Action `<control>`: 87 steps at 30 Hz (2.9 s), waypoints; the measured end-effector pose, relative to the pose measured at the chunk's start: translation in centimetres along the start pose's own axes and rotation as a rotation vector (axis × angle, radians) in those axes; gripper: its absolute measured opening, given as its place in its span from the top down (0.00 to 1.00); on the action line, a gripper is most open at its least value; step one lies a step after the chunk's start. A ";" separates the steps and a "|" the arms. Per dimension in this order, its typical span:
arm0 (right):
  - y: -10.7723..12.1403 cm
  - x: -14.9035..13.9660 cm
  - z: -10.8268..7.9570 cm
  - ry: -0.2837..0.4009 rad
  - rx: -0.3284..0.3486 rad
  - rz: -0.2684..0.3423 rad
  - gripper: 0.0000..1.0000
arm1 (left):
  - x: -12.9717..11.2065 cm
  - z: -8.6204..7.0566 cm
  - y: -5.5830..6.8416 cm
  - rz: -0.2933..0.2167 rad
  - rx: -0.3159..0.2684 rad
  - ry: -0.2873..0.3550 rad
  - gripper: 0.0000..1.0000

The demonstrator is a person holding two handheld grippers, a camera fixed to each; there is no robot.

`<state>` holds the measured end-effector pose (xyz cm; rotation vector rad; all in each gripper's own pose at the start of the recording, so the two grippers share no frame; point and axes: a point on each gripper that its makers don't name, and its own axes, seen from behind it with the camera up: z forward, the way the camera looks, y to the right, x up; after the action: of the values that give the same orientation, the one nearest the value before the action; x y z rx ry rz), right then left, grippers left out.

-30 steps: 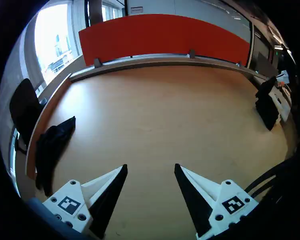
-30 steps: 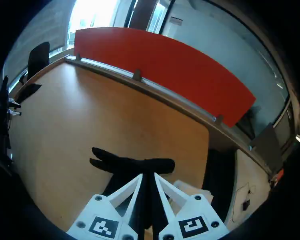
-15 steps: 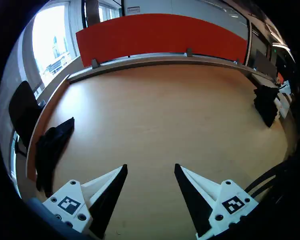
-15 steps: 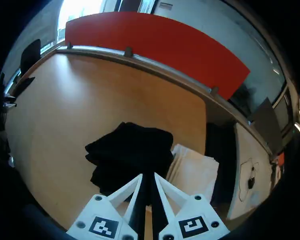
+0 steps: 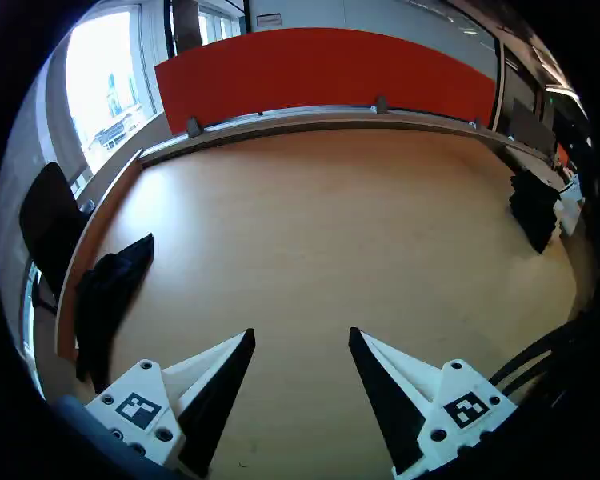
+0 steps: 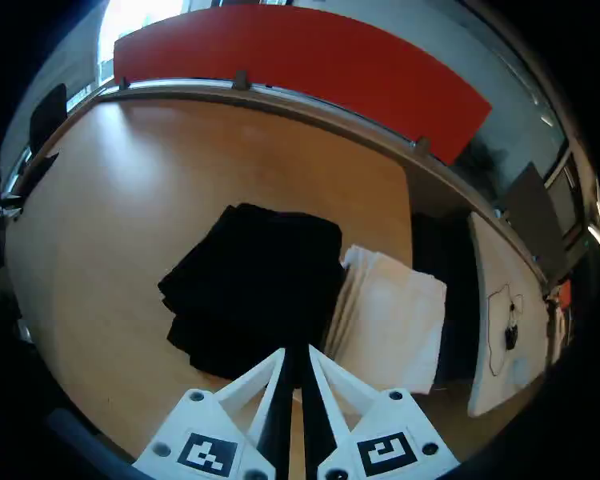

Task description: Fold towel

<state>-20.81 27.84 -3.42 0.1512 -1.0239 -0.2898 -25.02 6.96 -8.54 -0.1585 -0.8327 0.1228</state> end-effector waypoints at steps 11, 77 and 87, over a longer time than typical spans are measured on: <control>0.0 -3.1 1.9 -0.060 0.005 0.063 0.95 | -0.2 -0.1 -0.3 0.006 0.009 -0.007 0.14; -0.2 -4.6 2.6 -0.017 -0.042 0.167 0.14 | 0.6 -0.2 0.3 0.014 0.008 0.003 0.13; -0.6 -2.9 1.2 0.058 -0.055 0.216 0.00 | 0.8 -0.3 0.5 0.011 -0.002 0.016 0.14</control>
<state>-23.31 28.17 -5.34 -0.0008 -0.9646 -0.1160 -24.27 7.57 -8.21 -0.1656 -0.8165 0.1309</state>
